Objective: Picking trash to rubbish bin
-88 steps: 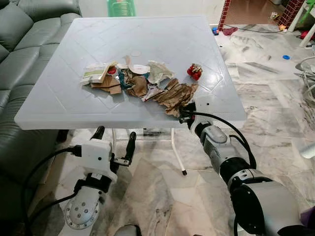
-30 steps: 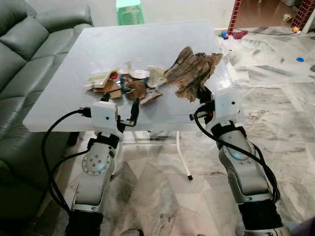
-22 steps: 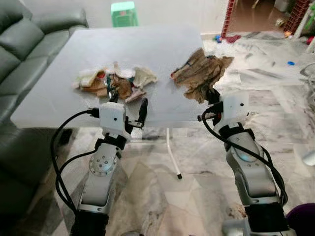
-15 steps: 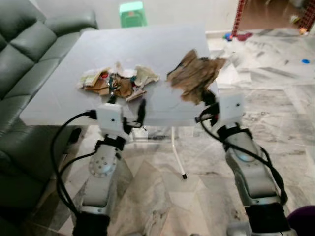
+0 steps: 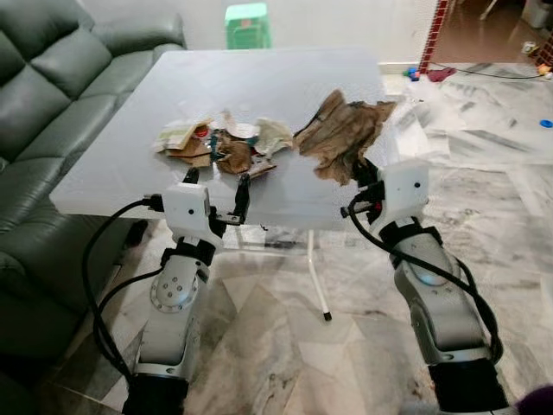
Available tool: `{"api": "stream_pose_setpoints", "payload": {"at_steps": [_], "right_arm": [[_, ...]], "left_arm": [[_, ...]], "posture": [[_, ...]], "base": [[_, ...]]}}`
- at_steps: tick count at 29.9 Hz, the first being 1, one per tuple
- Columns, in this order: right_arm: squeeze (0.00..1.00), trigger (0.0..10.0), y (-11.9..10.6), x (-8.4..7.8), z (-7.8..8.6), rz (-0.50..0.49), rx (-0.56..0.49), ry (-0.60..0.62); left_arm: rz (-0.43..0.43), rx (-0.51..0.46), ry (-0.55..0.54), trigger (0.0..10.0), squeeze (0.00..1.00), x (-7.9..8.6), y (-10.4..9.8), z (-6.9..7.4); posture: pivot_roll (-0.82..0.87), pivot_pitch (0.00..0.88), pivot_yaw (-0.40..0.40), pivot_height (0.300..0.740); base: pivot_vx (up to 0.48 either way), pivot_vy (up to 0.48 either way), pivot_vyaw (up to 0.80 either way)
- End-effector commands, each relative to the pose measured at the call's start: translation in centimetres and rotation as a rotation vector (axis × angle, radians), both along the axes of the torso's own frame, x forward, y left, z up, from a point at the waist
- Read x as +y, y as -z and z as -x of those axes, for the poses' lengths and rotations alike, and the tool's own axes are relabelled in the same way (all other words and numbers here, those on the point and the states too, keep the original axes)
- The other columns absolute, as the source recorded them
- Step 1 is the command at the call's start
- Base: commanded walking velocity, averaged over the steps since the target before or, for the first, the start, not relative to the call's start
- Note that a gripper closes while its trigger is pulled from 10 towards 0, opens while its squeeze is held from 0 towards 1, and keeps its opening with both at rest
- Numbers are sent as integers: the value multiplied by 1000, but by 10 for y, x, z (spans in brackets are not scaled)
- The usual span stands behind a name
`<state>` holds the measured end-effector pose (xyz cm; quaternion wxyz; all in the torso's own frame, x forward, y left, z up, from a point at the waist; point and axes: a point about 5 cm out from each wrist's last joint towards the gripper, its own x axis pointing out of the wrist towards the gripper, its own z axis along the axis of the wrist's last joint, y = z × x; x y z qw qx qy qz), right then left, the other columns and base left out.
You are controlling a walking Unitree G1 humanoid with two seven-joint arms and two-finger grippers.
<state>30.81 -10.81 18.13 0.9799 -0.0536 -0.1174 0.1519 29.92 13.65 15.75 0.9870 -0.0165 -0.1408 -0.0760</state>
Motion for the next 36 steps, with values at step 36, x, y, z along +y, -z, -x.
{"api": "stream_pose_setpoints", "payload": {"at_steps": [36], "right_arm": [[0,10000,0,-10,40,76,139,-214]], "left_arm": [[-242,334,40,10000,0,-1,71,-14]], "posture": [[-129,142,44,740]], "base": [[124,0,0]]}}
